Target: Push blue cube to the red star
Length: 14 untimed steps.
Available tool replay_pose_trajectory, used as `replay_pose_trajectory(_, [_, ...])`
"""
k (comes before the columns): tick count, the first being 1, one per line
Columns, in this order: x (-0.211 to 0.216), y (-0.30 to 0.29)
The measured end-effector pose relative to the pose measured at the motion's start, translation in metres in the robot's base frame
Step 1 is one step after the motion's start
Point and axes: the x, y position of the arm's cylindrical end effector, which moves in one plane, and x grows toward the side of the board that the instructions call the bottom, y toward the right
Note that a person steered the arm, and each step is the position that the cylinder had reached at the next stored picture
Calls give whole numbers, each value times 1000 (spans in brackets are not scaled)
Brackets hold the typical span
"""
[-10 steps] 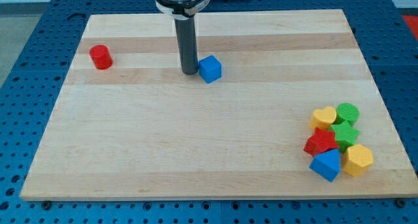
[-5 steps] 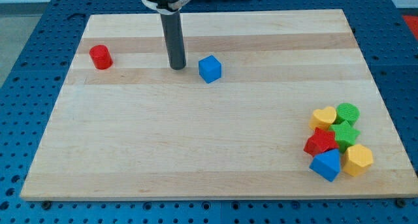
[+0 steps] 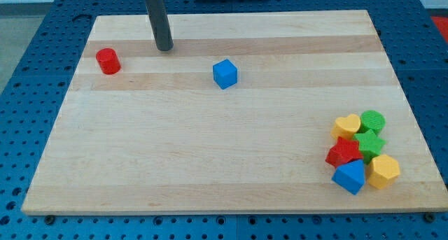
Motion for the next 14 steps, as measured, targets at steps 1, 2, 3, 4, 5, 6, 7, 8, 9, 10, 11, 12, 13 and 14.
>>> replay_pose_trajectory(1, [2, 40])
replay_pose_trajectory(2, [13, 99])
replay_pose_trajectory(3, [40, 105])
replay_pose_trajectory(4, [65, 107])
replay_pose_trajectory(5, [81, 114])
replay_pose_trajectory(6, [90, 116])
replay_pose_trajectory(7, [106, 118])
replay_pose_trajectory(8, [146, 126])
replay_pose_trajectory(9, [173, 137])
replay_pose_trajectory(10, [186, 153])
replay_pose_trajectory(11, [187, 156])
replay_pose_trajectory(12, [187, 168])
replay_pose_trajectory(13, [187, 190])
replay_pose_trajectory(14, [192, 223])
